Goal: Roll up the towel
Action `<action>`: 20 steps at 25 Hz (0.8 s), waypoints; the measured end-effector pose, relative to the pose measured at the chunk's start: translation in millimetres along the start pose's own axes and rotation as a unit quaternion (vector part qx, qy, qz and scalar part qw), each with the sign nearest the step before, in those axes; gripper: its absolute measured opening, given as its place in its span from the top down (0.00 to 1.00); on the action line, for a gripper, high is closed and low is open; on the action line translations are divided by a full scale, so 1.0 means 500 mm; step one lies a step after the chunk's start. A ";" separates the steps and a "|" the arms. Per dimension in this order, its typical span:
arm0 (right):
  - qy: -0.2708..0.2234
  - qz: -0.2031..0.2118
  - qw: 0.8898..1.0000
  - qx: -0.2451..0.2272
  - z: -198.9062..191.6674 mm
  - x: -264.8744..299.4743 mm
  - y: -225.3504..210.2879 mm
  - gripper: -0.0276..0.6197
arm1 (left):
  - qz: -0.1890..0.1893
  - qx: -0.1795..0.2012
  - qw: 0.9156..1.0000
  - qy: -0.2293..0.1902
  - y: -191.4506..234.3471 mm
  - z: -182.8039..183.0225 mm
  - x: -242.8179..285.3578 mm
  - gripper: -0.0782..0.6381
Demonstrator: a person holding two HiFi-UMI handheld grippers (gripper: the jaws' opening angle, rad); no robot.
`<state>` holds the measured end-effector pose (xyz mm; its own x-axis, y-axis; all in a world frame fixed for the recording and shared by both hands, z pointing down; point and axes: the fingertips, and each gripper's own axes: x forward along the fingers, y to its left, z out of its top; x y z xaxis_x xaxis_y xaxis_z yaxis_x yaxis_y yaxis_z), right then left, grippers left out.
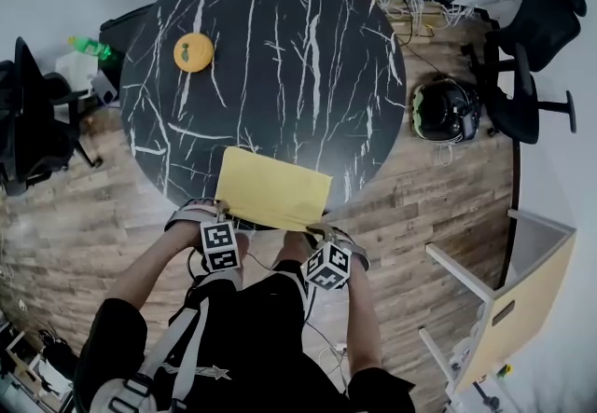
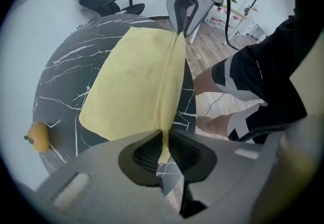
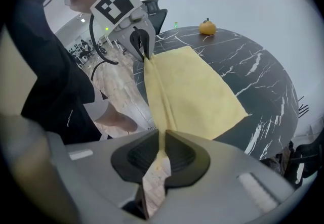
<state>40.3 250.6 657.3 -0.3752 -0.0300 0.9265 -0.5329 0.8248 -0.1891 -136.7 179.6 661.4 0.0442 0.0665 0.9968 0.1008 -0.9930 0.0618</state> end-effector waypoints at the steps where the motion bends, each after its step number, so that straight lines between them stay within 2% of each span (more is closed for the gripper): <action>1: 0.000 0.005 1.000 0.003 0.001 -0.002 0.000 0.89 | -0.005 -0.003 1.000 0.002 0.000 0.000 -0.002 0.82; 12: -0.010 0.067 0.996 0.053 0.018 -0.021 -0.002 0.89 | -0.064 -0.007 0.998 0.022 -0.001 -0.005 -0.003 0.82; 20: -0.003 0.090 0.994 0.059 0.023 -0.021 -0.024 0.89 | -0.094 -0.009 0.995 0.036 0.013 -0.001 0.001 0.82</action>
<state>41.8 234.7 646.1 -0.4763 0.1084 0.8726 -0.5423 0.7449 -0.3886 -136.3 173.0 662.4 -0.0451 0.2443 0.9687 0.0835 -0.9653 0.2473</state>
